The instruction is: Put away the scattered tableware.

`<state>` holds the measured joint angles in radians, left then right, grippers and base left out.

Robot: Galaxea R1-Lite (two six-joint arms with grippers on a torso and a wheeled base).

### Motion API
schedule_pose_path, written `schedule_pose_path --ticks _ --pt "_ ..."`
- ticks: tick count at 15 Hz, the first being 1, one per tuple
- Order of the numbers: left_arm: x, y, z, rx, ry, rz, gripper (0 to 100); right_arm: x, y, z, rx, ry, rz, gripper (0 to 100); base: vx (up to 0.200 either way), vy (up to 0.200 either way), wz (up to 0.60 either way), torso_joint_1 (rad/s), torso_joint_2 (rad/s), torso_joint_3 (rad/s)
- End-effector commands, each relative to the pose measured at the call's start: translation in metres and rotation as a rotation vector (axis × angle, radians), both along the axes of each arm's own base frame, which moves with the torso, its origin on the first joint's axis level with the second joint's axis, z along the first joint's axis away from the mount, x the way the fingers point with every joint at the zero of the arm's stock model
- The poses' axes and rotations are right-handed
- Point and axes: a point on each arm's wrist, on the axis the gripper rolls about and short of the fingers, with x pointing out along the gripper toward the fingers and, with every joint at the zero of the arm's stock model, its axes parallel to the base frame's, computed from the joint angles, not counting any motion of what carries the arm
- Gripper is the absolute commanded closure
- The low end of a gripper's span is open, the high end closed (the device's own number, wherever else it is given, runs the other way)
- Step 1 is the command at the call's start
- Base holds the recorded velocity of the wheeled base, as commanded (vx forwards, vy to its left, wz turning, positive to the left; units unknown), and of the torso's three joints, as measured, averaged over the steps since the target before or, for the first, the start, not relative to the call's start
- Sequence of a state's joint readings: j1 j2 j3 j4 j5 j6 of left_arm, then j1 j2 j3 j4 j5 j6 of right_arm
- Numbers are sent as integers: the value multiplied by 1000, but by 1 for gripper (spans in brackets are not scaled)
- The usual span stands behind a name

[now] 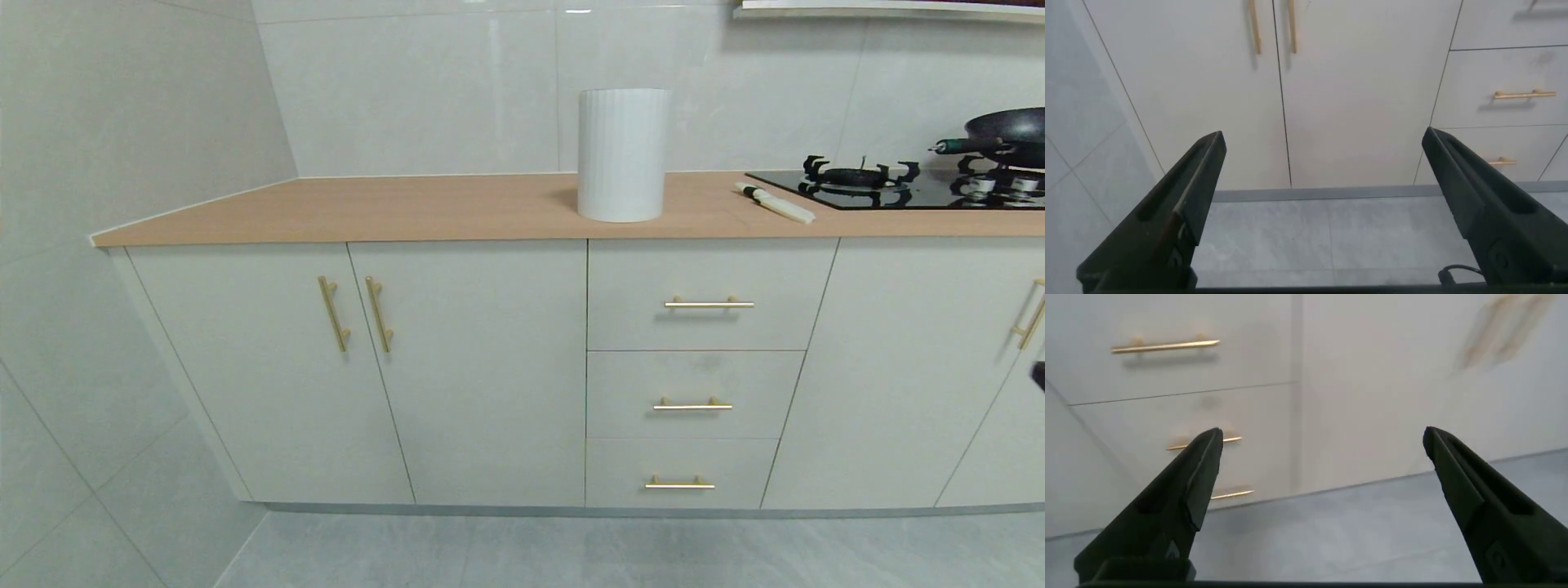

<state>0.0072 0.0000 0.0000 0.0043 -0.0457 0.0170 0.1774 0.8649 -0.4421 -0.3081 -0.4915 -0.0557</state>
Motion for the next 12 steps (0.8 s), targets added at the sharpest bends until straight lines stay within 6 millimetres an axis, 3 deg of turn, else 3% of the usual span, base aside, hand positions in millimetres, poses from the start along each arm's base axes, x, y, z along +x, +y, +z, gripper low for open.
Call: schedule_pose_path --ticks 1,4,7,10,12 --pt "0 0 0 0 0 0 0 -93 -17 -22 -92 -125 -131 0 0 0 0 0 0 0" --pt "0 0 0 0 0 0 0 -132 -17 -46 -99 -155 -160 0 0 0 0 0 0 0" --pt "0 0 0 0 0 0 0 -152 -16 -67 -110 -203 -93 0 0 0 0 0 0 0" --pt "0 0 0 0 0 0 0 -150 -15 -78 -97 -202 -54 0 0 0 0 0 0 0" --pt "0 0 0 0 0 0 0 -143 -12 -87 -44 -201 90 0 0 0 0 0 0 0"
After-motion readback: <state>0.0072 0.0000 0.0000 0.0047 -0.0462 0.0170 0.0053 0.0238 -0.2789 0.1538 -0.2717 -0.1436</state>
